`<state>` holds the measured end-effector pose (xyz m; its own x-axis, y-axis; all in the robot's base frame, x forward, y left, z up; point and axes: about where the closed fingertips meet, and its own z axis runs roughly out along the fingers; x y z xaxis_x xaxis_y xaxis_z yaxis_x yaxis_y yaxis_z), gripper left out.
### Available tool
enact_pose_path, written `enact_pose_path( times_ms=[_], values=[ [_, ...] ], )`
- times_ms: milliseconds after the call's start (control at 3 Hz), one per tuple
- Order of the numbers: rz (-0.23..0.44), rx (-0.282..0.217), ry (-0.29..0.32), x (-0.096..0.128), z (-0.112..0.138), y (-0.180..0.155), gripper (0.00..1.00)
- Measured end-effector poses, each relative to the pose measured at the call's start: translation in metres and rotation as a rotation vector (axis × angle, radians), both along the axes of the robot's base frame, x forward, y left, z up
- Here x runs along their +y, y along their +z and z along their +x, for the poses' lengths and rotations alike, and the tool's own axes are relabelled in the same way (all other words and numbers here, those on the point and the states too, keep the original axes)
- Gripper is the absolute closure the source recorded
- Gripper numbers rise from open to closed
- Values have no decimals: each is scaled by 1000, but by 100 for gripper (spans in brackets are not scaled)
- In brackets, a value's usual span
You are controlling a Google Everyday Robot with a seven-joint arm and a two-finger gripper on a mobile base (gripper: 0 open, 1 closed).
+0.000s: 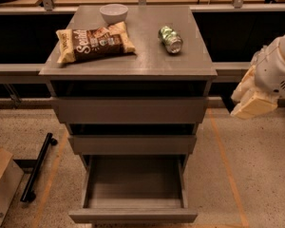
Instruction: Close bottom drawer
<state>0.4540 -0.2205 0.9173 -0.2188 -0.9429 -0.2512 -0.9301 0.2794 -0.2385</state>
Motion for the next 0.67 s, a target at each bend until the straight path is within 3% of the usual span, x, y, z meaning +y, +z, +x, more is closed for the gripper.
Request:
enact_pose_path(
  times_ms=[333, 667],
  values=[
    [-10, 48, -18, 5, 14, -65, 84],
    [-11, 54, -20, 5, 13, -71, 100]
  ],
)
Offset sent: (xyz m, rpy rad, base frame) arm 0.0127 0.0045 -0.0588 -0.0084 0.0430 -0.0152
